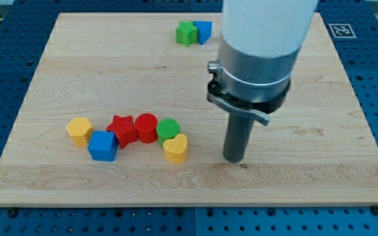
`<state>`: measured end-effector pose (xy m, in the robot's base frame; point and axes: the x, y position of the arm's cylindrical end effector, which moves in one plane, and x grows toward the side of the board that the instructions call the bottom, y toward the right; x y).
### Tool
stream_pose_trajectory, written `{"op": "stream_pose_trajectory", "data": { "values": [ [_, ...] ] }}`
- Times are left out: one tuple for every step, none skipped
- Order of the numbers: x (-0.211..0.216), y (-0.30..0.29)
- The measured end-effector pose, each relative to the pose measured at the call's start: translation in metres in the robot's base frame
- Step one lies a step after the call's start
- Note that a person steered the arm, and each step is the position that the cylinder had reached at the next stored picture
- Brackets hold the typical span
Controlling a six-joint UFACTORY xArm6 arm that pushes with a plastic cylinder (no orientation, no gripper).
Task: Keep the green circle and yellow heart parallel to each other
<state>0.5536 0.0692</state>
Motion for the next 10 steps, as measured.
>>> {"op": "stream_pose_trajectory", "data": {
  "values": [
    [-0.023,0.01],
    [-0.025,0.015],
    [-0.025,0.015],
    [-0.025,0.016],
    [-0.027,0.016],
    [-0.03,0.016],
    [0.004,0.015],
    [0.03,-0.042],
    [0.03,-0.139],
    [0.005,-0.152]
  ]
}}
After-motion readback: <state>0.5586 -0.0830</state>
